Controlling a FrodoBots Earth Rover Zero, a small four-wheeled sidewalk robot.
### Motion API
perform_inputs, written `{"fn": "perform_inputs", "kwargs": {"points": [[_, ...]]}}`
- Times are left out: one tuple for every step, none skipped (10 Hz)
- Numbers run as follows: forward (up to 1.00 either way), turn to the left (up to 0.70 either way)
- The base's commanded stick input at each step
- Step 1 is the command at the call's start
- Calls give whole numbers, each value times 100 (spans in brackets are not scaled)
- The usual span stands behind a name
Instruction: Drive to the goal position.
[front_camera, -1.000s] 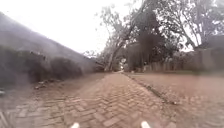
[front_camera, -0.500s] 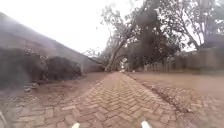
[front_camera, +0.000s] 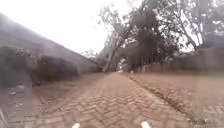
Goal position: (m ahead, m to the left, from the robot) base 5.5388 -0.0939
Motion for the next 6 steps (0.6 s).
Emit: {"fn": "perform_inputs", "kwargs": {"points": [[70, 10], [70, 10], [70, 9], [70, 8], [70, 8], [70, 9]]}}
